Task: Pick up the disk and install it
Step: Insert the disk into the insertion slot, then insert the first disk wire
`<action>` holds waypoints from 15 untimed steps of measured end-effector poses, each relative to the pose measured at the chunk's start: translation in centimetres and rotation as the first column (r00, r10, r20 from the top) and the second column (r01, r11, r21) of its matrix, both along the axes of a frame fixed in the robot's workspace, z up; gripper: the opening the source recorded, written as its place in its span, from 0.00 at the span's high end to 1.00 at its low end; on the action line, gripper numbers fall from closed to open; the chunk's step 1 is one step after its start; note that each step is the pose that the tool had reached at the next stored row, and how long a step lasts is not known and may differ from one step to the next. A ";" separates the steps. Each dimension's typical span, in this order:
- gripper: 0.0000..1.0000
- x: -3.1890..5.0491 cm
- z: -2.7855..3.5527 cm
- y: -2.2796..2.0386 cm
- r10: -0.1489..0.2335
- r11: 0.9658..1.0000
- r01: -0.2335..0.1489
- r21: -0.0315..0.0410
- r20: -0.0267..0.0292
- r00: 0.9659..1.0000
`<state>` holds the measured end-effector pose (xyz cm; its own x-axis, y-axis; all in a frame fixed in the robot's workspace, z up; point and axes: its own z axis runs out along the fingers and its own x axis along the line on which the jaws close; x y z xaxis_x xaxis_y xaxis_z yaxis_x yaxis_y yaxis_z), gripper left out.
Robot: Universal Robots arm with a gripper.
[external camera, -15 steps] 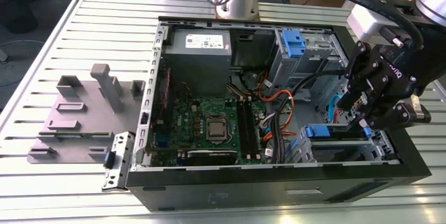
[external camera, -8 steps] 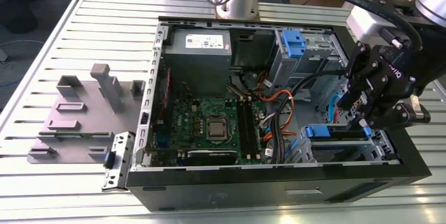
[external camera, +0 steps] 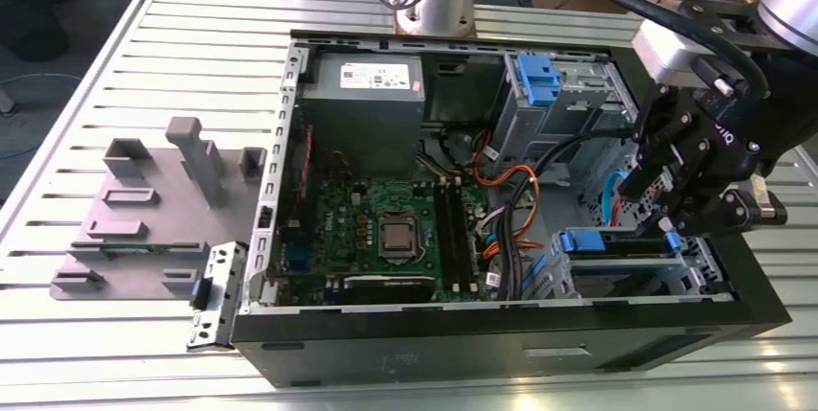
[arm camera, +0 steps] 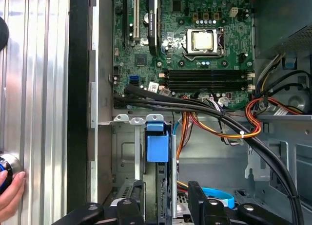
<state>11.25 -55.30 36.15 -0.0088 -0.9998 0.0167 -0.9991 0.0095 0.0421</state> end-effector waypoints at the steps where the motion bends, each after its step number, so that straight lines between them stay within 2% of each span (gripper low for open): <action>1: 0.51 0.00 -0.01 0.00 0.004 1.000 -0.004 0.002 0.002 1.000; 2: 0.51 0.00 -0.03 0.00 0.008 1.000 -0.008 0.003 0.003 1.000; 15: 0.51 0.00 -0.07 0.12 0.009 1.000 -0.009 0.003 0.003 1.000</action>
<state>11.25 -55.18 36.08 0.0000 -0.9999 0.0139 -0.9992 0.0005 0.0389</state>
